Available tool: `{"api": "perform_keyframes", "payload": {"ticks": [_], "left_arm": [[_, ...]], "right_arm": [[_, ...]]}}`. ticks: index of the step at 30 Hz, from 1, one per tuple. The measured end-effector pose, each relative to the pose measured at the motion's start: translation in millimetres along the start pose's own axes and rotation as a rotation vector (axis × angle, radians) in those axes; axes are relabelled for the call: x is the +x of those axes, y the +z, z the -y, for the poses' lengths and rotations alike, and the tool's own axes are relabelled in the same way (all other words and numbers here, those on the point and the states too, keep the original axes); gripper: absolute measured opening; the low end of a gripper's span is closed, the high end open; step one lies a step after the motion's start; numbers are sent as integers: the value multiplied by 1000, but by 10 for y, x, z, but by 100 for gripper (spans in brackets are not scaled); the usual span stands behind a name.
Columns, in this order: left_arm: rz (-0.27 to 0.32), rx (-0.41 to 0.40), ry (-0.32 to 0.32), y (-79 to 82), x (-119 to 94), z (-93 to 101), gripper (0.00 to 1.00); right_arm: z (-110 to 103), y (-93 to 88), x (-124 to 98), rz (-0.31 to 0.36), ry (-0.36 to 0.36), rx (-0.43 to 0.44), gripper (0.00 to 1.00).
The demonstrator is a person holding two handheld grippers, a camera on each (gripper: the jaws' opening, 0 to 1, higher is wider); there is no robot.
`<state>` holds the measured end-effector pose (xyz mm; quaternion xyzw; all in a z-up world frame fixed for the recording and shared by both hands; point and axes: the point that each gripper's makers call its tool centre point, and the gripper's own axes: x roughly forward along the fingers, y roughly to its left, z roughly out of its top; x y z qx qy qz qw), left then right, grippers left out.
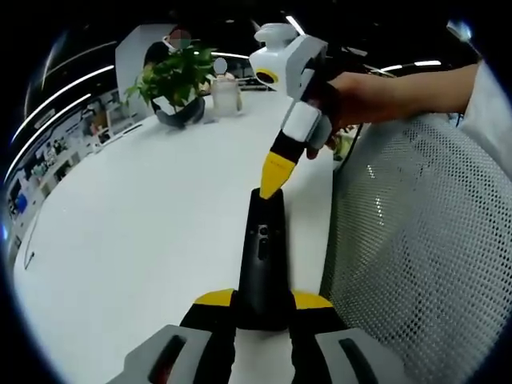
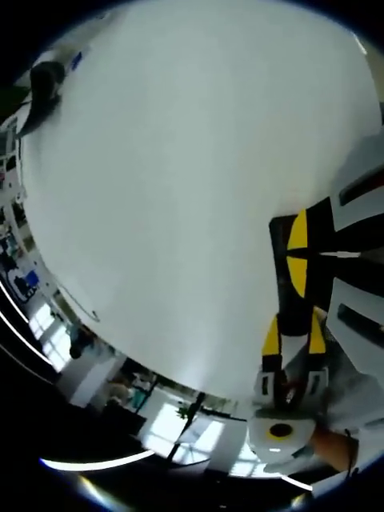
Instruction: Press the specified remote control buttons in sequence, fully releasing each button before pressing the next.
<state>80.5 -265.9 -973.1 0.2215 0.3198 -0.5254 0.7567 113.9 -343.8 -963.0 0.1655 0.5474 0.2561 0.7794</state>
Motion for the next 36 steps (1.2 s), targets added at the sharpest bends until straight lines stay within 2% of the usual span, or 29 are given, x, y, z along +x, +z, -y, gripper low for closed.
{"api": "perform_keyframes", "payload": {"ticks": [6, 16, 23, 26, 31, 36], "left_arm": [[5, 2, -1, 3, -1, 4, 24], [5, 20, -7, 8, 1, 20, 24], [6, 20, -9, 10, 1, 26, 24], [6, 20, -9, 11, 2, 26, 24], [5, 17, -9, 10, 4, 25, 24], [7, 18, -12, 9, 5, 25, 24]], "right_arm": [[5, 11, -12, -9, 24, 44, 0], [-81, -33, 23, -37, 44, 14, 0], [-84, -25, 17, -36, 64, 47, 0], [-75, -56, 32, -50, 45, 29, 0], [-61, -37, 31, -36, 64, 73, 0], [-84, -45, 32, -30, 53, 50, 0]]}}
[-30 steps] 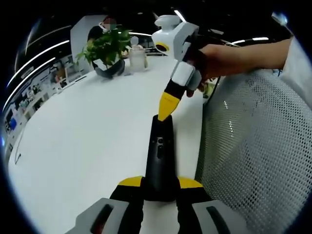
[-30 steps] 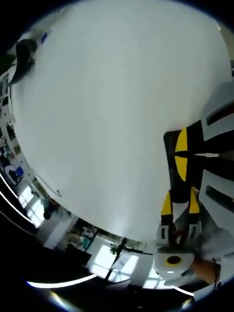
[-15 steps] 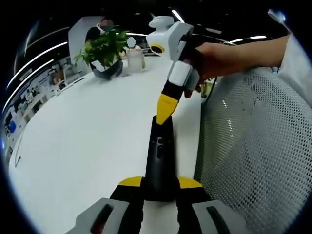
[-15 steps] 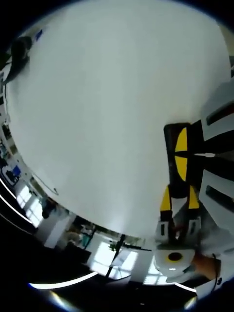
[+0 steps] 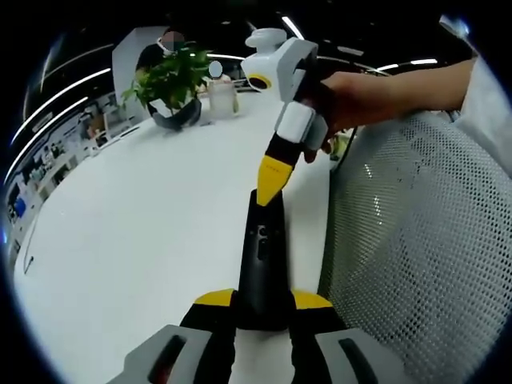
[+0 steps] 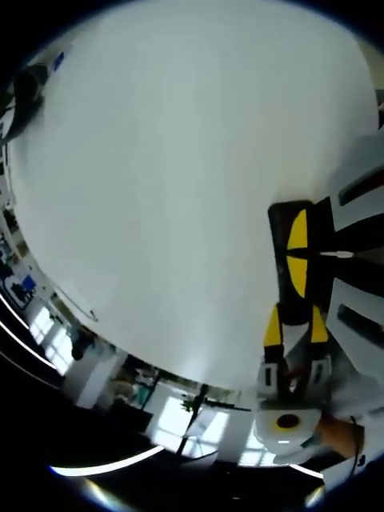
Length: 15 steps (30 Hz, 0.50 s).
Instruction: Press the specified remote control buttons in sequence, fully releasing each button before pressing the next.
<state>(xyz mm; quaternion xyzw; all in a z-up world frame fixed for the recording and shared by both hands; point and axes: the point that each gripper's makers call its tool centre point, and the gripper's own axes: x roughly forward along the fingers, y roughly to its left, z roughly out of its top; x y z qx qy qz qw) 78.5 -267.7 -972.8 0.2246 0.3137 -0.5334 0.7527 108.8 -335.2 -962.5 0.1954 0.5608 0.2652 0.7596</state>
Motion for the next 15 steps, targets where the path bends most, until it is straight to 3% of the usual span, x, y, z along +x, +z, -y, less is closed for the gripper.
{"api": "perform_keyframes", "payload": {"ticks": [15], "left_arm": [[11, -1, -3, 10, 11, -4, 24]], "right_arm": [[16, 12, 8, 9, -17, -9, 0]]}}
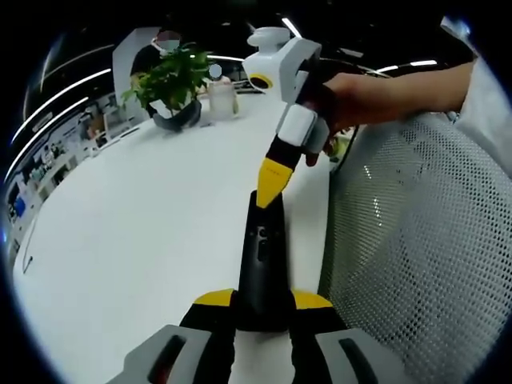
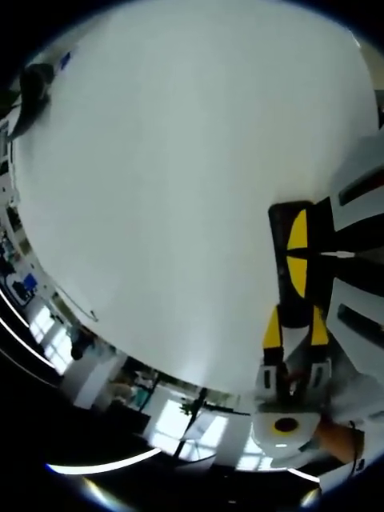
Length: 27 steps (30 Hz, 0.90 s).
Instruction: Press the specified remote control buttons in sequence, fully releasing each button before pressing the next.
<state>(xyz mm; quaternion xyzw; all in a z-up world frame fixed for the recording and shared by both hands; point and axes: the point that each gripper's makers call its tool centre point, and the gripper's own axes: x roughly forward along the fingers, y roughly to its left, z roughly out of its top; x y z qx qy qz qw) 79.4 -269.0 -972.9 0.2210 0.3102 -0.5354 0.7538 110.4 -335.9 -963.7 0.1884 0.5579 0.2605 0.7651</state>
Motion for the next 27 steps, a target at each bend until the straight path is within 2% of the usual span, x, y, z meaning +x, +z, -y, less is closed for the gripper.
{"api": "perform_keyframes", "payload": {"ticks": [4, 9, 14, 18, 25, 27], "left_arm": [[3, -1, 0, -3, 4, -6, 24], [5, 5, -1, -3, 6, -8, 24], [8, 20, -11, 10, 17, 30, 24], [11, 34, -17, 26, 20, 51, 24], [14, 40, -22, 34, 23, 66, 24], [15, 36, -22, 35, 25, 67, 24]], "right_arm": [[-6, 4, -6, -7, 9, 12, 0], [-29, 13, 3, -13, -6, -43, 0], [-33, 33, 0, -4, -3, -49, 0], [-87, 41, -5, 1, 44, -18, 0], [-68, -5, 19, -22, 42, 8, 0], [-49, -48, 40, -47, 33, 12, 0]]}}
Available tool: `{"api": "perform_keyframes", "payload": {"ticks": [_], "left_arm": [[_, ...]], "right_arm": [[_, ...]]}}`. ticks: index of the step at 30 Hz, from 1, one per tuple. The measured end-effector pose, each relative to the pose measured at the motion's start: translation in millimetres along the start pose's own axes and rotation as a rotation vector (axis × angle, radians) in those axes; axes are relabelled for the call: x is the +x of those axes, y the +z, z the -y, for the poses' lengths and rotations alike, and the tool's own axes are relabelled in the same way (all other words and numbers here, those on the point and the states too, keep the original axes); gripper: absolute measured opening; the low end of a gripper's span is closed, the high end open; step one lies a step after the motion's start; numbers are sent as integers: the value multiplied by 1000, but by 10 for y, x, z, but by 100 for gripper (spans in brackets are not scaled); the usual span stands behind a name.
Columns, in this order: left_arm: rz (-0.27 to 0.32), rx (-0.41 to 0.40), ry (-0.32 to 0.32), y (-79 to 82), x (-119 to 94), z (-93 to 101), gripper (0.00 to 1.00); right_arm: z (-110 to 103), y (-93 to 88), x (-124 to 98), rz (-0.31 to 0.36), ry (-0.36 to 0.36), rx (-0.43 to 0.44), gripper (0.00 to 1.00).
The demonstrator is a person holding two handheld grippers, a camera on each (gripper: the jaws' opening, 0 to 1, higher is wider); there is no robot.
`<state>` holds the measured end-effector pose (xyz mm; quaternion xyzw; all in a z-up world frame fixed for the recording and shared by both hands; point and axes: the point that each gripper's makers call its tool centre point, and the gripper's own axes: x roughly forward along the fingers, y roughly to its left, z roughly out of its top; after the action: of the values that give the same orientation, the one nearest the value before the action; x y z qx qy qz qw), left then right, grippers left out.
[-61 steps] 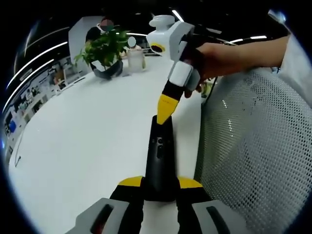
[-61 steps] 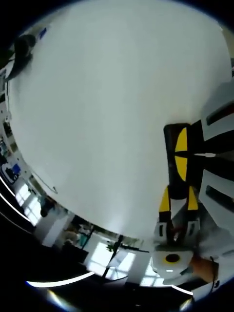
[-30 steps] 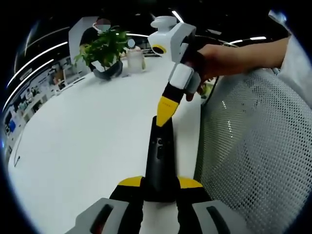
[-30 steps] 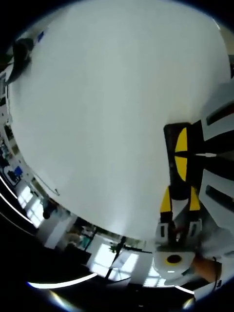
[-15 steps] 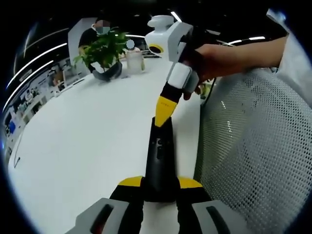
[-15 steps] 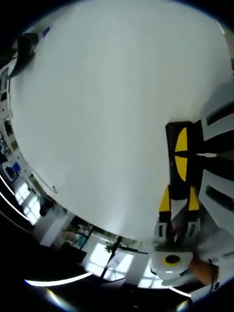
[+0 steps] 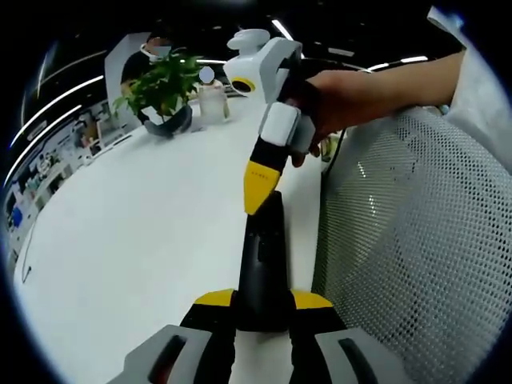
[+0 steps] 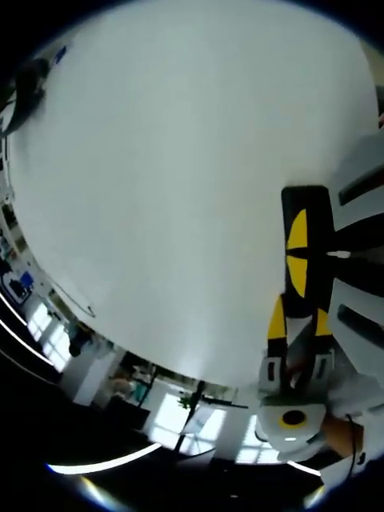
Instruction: Press the specified remote control buttons in sequence, fully releasing each button before pressing the next.
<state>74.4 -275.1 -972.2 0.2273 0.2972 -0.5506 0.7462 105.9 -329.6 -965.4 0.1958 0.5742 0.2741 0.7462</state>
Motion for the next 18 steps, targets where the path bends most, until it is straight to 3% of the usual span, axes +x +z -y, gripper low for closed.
{"api": "perform_keyframes", "payload": {"ticks": [9, 18], "left_arm": [[2, -15, -2, -5, 3, -1, 24], [5, -17, -1, -3, 6, -5, 24]], "right_arm": [[-8, 13, -12, 18, 20, 24, 0], [-27, 6, 4, 28, -23, -68, 0]]}}
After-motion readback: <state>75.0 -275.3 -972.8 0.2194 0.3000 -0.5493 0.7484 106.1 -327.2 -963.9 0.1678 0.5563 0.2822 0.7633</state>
